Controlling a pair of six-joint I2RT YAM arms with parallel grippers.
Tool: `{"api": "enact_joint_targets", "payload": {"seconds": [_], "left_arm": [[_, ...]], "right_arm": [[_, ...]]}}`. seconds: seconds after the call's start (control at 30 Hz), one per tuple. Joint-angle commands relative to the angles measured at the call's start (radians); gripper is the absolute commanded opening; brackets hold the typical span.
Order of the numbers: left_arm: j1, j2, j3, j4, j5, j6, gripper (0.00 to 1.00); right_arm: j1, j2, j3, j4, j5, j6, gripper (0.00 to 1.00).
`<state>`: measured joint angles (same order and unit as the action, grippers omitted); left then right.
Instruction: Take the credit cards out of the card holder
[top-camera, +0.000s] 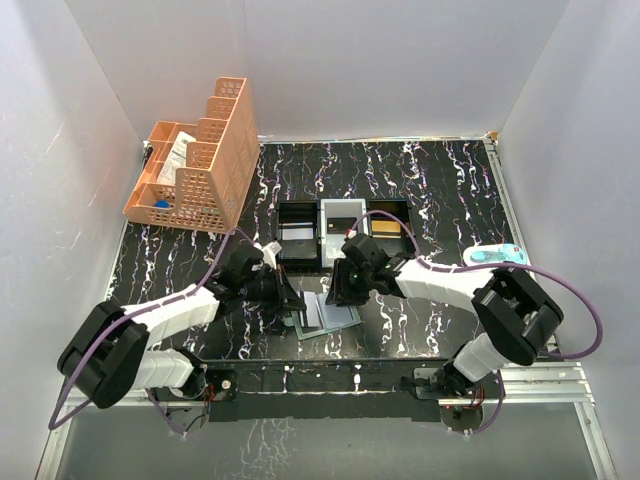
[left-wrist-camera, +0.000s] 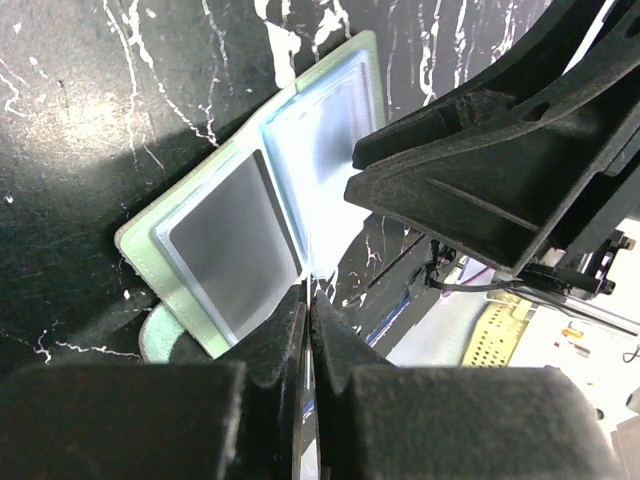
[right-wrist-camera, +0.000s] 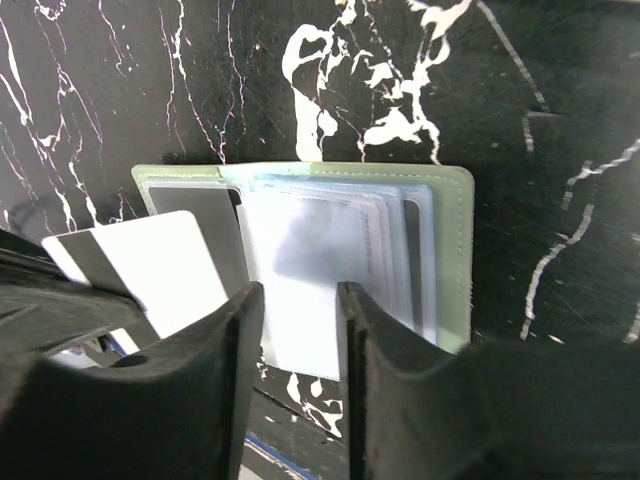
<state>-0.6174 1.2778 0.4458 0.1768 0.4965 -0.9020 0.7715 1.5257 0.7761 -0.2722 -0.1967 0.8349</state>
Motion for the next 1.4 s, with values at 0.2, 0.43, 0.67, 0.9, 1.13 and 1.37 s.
{"api": "enact_joint_targets", "payload": {"seconds": [0.2, 0.43, 0.67, 0.9, 1.13, 1.37], "left_arm": [[0.020, -0.221, 0.149, -0.289, -0.152, 0.134, 0.00], [0.030, -0.334, 0.157, -0.307, -0.204, 0.148, 0.00], [0.116, -0.364, 0.133, -0.255, -0.034, 0.157, 0.00], [0.205, -0.364, 0.112, -0.044, 0.227, 0.094, 0.00], [0.208, -0.328, 0.124, 0.134, 0.332, -0.022, 0.00], [0.208, -0.302, 0.156, 0.160, 0.379, -0.030, 0.00]], "right_arm": [[-0.010, -0.247, 0.064, 0.005, 0.099, -0.058, 0.52], [-0.009, -0.246, 0.032, 0.135, -0.088, -0.049, 0.59], [-0.017, -0.363, -0.087, 0.399, -0.076, 0.006, 0.68], [-0.109, -0.325, -0.099, 0.507, -0.315, 0.050, 0.69], [-0.112, -0.290, -0.059, 0.596, -0.487, 0.101, 0.67], [-0.115, -0.275, -0.050, 0.662, -0.536, 0.127, 0.49]]}}
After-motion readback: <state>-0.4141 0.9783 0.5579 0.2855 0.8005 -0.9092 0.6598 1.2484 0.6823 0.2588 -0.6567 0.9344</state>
